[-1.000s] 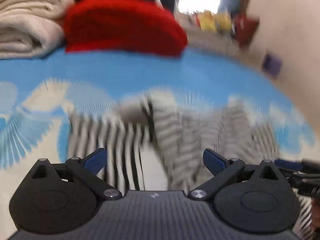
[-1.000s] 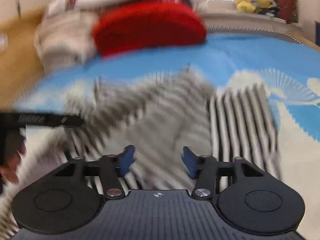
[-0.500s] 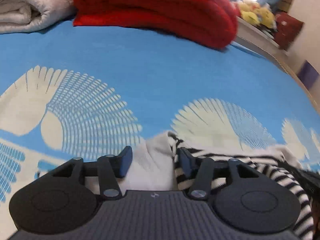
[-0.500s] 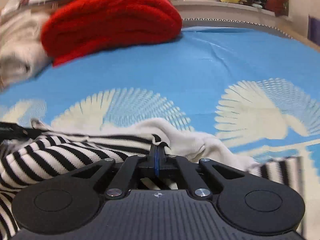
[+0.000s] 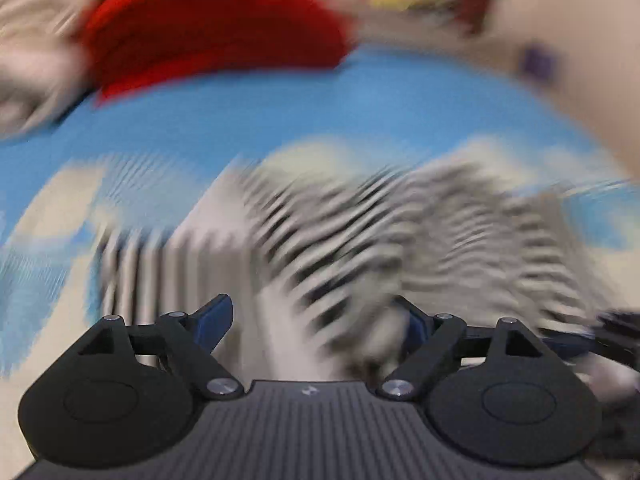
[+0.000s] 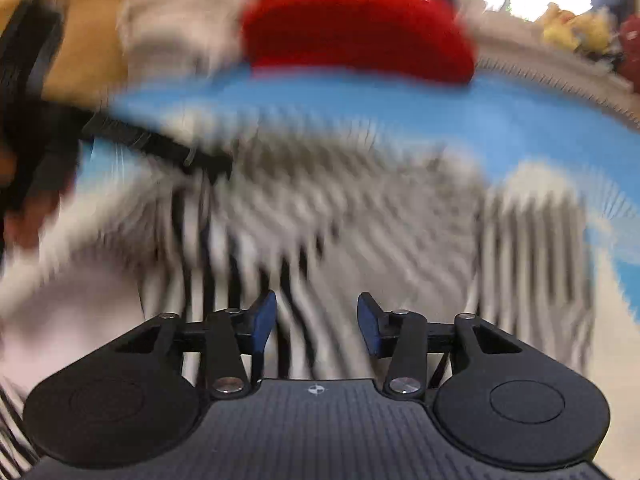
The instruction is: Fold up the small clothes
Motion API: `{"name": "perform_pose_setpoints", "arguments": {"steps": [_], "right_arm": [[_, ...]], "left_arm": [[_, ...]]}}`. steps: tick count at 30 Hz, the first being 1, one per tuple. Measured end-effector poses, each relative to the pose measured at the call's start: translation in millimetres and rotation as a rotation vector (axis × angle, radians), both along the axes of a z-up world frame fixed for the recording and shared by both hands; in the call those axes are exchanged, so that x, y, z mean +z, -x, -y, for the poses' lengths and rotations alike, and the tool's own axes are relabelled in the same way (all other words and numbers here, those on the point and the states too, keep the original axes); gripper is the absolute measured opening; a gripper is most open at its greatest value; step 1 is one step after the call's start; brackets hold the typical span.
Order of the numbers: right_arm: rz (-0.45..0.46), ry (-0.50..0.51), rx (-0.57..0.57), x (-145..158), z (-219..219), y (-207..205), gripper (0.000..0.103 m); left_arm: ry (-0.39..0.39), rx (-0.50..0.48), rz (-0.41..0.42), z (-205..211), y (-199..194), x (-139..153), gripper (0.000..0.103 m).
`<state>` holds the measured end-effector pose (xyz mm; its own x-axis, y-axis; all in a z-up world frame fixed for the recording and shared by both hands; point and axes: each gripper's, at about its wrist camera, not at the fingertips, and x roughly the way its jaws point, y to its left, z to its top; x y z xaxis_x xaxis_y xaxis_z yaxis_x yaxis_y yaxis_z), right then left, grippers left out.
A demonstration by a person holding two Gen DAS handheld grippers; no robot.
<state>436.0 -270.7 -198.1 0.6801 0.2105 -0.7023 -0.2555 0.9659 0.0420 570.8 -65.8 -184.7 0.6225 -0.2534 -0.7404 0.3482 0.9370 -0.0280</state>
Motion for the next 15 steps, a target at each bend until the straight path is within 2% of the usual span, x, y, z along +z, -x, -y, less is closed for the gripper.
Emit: {"name": "perform_pose_setpoints", "arguments": {"steps": [1,2,4,5,8,10,11,15], "right_arm": [[0.044,0.038,0.002,-14.2,-4.1,6.8,0.053],[0.104,0.069,0.000,-16.3,-7.3,14.8,0.057],[0.076,0.102,-0.024,-2.0,-9.0,23.8,0.059],[0.074,0.047,-0.042,14.7,-3.2,34.1,0.061],[0.161,-0.091,-0.095,69.6,11.4,88.8,0.076],[0.237,-0.125,-0.106,100.1,12.2,137.8,0.081],[0.279,-0.135,-0.117,111.7,10.3,164.8,0.084],[0.380,-0.157,-0.238,132.0,-3.1,262.6,0.088]], "left_arm": [[0.001,0.054,-0.039,-7.1,-6.9,-14.1,0.091],[0.072,0.089,-0.050,-18.2,-6.9,-17.4,0.092],[0.127,0.132,-0.078,-30.5,4.5,-0.8,0.092],[0.150,0.121,-0.077,-36.3,18.3,14.1,0.092],[0.176,0.104,0.010,-54.3,77.5,55.8,0.094],[0.158,0.071,0.066,-62.2,126.1,78.3,0.095],[0.149,0.064,0.093,-66.6,155.2,86.4,0.101],[0.129,0.059,0.153,-81.6,258.5,99.7,0.103]]}}
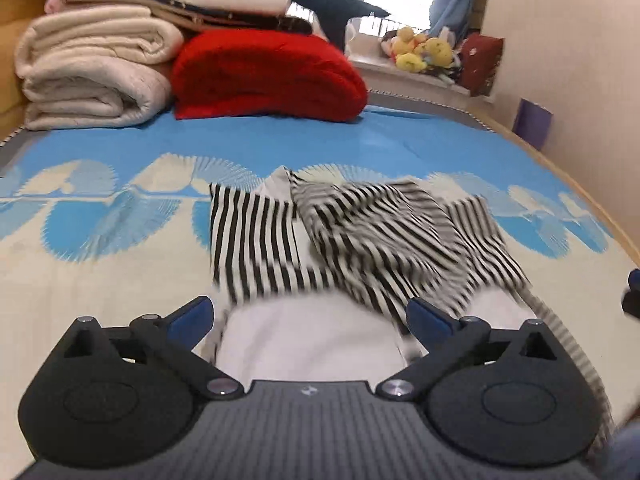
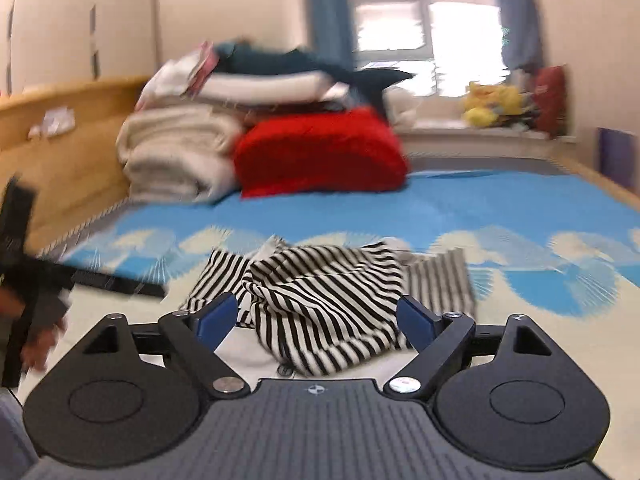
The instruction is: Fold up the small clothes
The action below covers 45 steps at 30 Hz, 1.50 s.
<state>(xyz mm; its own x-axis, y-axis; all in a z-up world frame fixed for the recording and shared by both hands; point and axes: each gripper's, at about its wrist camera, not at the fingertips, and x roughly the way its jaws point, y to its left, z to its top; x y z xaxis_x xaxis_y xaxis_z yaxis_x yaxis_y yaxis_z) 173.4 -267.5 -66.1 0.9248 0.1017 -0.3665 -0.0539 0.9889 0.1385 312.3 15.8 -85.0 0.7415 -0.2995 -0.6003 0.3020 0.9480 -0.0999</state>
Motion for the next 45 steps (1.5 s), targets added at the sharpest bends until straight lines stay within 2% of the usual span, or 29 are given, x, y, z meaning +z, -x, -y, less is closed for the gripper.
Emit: {"name": "perform_pose_setpoints", "arguments": {"steps": [4,8,13,18,26,35,39,41,43,45], "right_arm": [[0.015,-0.032,-0.067,2.0,-12.3,83.5,0.088],[0.023,0.115,-0.036,2.5,-28.3,151.3,0.088],[0.013,0.128,-0.045,-3.7,-35.5,195.2,0.088],[-0.028,0.116,-0.044,-12.6,-38.7,210.2,0.088],[-0.041,0.104,-0.060,-18.2,-37.0,213.3,0.088],[-0.112,0.061,-0.084,-32.4,-25.5,187.1,0.088],[-0.127,0.112,-0.116,-44.0,-9.8,159.3,0.088],[-0.172,0.121,-0.172,-54.3,8.8,135.4,0.088],[-0.219,0.077,-0.227,-66.3,32.0,112.0,0.088],[-0.288,-0.011,-0.268,-82.2,59.1,87.0,0.088]], "left_arm": [[-0.012,-0.005,0.017,-5.8,74.8,5.5,0.103],[-0.025,0.000,0.045,-12.7,140.9,7.0,0.103],[-0.017,0.030,0.006,-26.4,190.0,-4.9,0.103],[-0.029,0.063,-0.020,-41.3,208.6,-14.7,0.103],[-0.027,0.086,-0.029,-48.3,207.6,-14.5,0.103],[-0.094,0.095,-0.052,-43.2,177.3,-32.2,0.103],[-0.074,0.083,-0.103,-41.3,144.6,-49.9,0.103],[-0.044,0.065,-0.125,-39.7,125.3,-60.2,0.103],[-0.028,0.080,-0.166,-37.4,101.6,-74.4,0.103],[0.000,0.088,-0.223,-37.9,78.1,-89.6,0.103]]}}
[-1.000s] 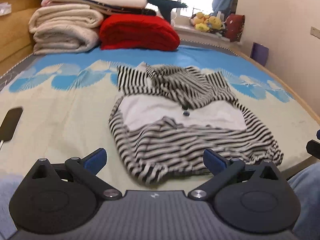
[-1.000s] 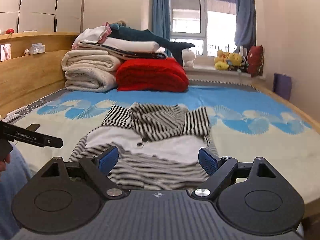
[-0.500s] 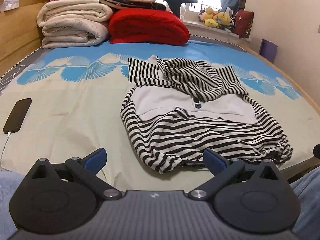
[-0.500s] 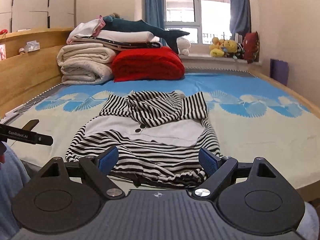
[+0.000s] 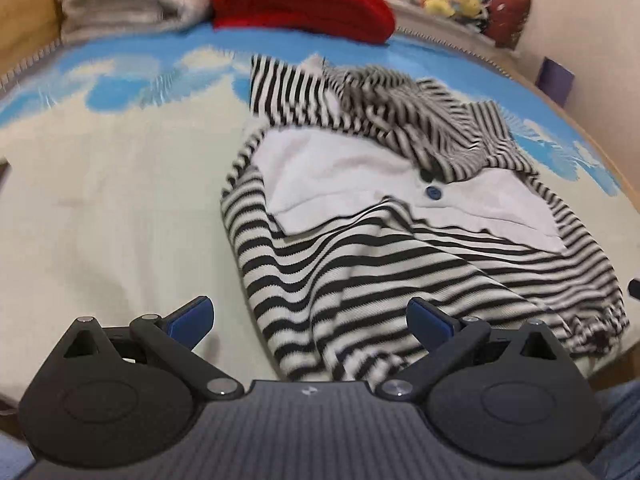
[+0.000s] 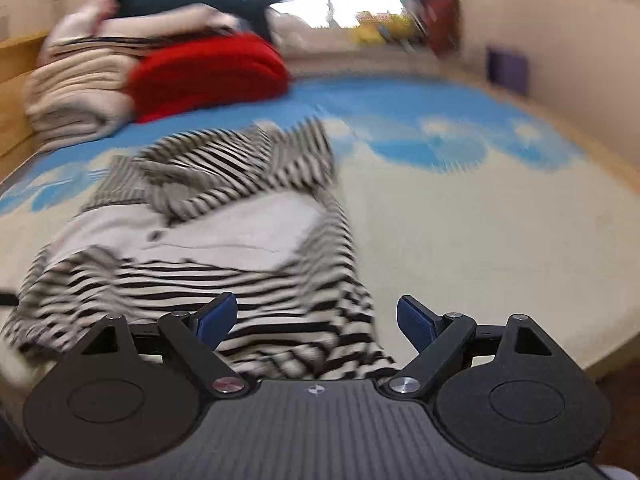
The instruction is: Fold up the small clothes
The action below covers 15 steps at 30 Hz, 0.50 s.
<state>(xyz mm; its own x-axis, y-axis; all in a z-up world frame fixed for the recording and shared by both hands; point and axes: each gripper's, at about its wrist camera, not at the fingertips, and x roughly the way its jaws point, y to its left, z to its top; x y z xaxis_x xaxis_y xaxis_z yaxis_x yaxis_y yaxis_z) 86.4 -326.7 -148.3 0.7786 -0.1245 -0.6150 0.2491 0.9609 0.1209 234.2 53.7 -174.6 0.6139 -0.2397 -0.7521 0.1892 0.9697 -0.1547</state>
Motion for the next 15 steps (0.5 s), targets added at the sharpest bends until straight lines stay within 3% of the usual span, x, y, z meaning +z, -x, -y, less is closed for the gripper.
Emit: {"name": "perform_pose_setpoints", "arguments": {"steps": [4,6,7,10,11,12,13,14,15], "right_arm": [[-0.113,-0.169,-0.035,-28.3,28.8,-34.1,0.088],[-0.173,-0.179,-0.041,-39.1,30.0,-44.6,0.088],[-0.203,-0.176,-0.034,-44.4,29.3,-49.3,0.088],[-0.261,-0.137,-0.026,-54.2,26.6,-57.3,0.090],[-0.268,-0.120,-0.004,-54.5,22.7,-57.5,0.081],[-0.270,-0.114,0.024,-53.1,19.4,-55.7,0.050],[-0.250,-0.109,0.050,-50.7,16.4,-51.6,0.032],[-0.235,-0.126,0.074,-48.9,16.1,-48.1,0.023],[-0.220,-0.171,0.092,-46.9,18.3,-44.6,0.020]], "left_arm": [[0.005,0.022,-0.075,-0.9,-29.2,-25.2,0.103],[0.006,0.029,-0.106,0.7,-37.7,-36.5,0.103],[-0.009,0.025,-0.083,4.1,-37.9,-36.2,0.103],[-0.004,-0.054,-0.096,15.2,-37.4,-34.0,0.099],[0.031,-0.084,-0.095,15.9,-34.1,-31.2,0.073],[0.065,-0.112,-0.085,15.8,-30.1,-26.8,0.022],[0.082,-0.129,-0.091,15.3,-28.3,-23.0,0.006],[0.097,-0.124,-0.094,12.7,-26.7,-19.1,0.007],[0.100,-0.111,-0.088,10.4,-24.7,-15.3,0.007]]}}
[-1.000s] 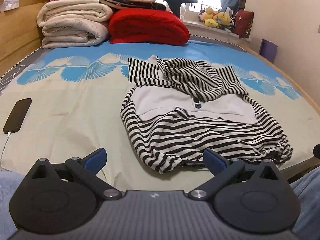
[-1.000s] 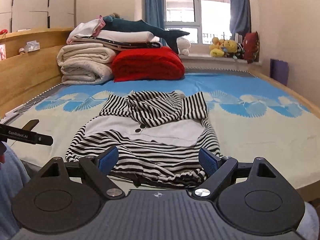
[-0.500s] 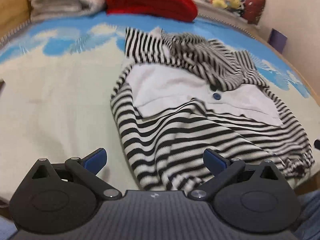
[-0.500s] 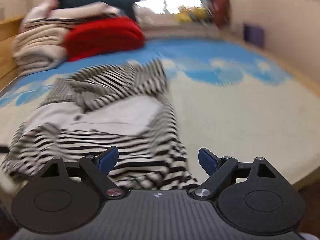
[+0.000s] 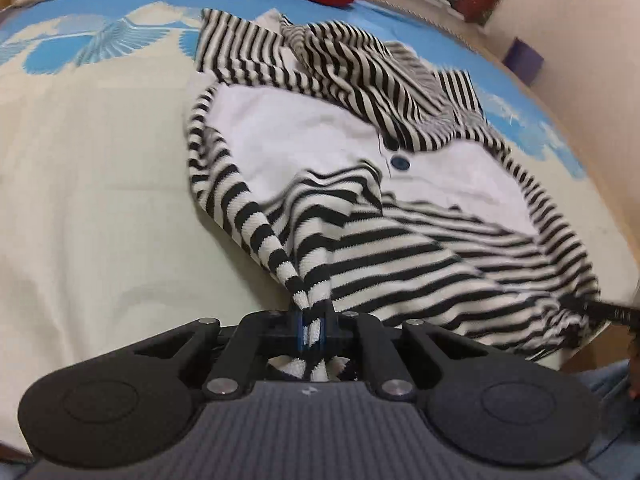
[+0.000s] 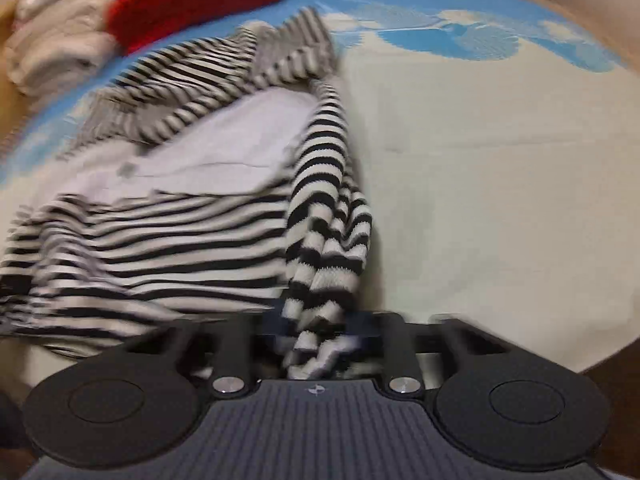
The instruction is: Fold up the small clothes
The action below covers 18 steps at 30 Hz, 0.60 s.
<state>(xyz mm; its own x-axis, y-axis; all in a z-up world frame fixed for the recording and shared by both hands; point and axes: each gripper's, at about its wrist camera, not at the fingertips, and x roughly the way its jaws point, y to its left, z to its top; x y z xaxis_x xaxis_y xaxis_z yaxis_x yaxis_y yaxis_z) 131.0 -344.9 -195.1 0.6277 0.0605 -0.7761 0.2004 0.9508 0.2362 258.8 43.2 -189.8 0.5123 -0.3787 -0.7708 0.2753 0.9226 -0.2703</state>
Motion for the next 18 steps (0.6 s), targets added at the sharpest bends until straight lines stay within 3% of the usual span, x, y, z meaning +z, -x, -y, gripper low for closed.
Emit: {"name": "perform_pose_setpoints", "arguments": {"steps": [5,10,18], "right_arm": [[0.116,-0.138,-0.043,34.3,14.0,30.5,0.019],[0.188,-0.176,-0.016,83.4,15.0,78.3,0.019],[0.164,-0.269,-0.033,105.5,9.9,179.2,0.019]], "left_arm": [[0.030,0.002,0.089,-16.6,21.5,46.5,0.006],[0.073,-0.063,0.160,-34.0,65.5,92.9,0.006],[0.107,-0.106,0.081,-52.5,142.7,100.0,0.006]]}}
